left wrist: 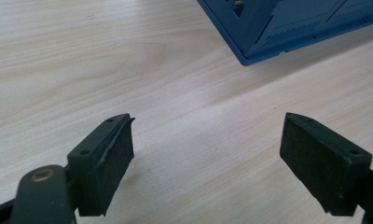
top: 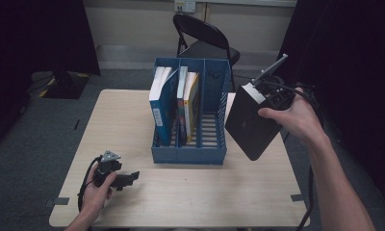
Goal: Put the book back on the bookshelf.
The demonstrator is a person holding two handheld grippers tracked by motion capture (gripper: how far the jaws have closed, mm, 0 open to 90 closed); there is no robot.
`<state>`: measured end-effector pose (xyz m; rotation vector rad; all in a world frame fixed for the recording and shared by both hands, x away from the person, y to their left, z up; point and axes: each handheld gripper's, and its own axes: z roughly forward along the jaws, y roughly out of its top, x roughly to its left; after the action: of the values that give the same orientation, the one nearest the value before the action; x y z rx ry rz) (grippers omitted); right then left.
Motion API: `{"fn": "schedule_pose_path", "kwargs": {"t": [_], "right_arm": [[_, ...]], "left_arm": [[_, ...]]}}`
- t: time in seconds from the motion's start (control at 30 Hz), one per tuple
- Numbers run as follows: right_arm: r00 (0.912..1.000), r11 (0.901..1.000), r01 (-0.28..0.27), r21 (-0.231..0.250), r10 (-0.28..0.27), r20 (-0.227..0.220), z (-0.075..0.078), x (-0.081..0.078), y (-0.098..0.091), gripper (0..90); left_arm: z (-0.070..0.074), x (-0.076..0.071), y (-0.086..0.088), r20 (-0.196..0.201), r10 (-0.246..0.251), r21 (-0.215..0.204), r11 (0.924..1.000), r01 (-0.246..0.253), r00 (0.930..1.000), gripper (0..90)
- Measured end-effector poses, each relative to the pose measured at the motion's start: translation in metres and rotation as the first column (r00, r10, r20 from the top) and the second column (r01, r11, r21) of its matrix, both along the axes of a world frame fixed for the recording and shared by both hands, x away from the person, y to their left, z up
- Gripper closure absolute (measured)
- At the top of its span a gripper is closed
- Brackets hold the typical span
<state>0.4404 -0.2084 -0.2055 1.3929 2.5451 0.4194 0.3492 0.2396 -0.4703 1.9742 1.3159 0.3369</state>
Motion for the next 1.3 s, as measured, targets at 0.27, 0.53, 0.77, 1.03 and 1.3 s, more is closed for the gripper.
{"fn": "schedule_pose_path", "kwargs": {"t": [0.27,0.53,0.77,1.03,1.3], "right_arm": [[0.9995,0.9993,-0.016,0.033,0.017,-0.026,0.007,0.015,0.024,53.7],[0.9988,0.9984,0.041,0.039,-0.040,-0.028,-0.001,0.035,0.040,53.8],[0.9956,0.9969,0.077,0.020,-0.075,-0.056,-0.012,0.053,0.055,53.7],[0.9896,0.9918,0.128,0.005,-0.127,-0.067,-0.014,0.070,0.074,53.7],[0.9768,0.9785,0.206,0.007,-0.205,-0.061,-0.021,0.094,0.095,53.7]], "left_arm": [[-0.001,0.000,-0.001,-0.003,-0.007,-0.011,0.9999,0.007,1.0000,17.3],[-0.002,0.000,0.002,-0.008,-0.015,-0.004,0.9999,0.015,0.9999,17.3],[-0.001,0.000,0.002,-0.006,-0.017,-0.008,0.9998,0.017,0.9998,17.3],[-0.002,0.000,0.001,-0.010,-0.015,-0.009,0.9998,0.015,0.9998,17.3],[0.000,-0.002,0.002,-0.003,-0.028,-0.013,0.9995,0.028,0.9996,17.3]]}}
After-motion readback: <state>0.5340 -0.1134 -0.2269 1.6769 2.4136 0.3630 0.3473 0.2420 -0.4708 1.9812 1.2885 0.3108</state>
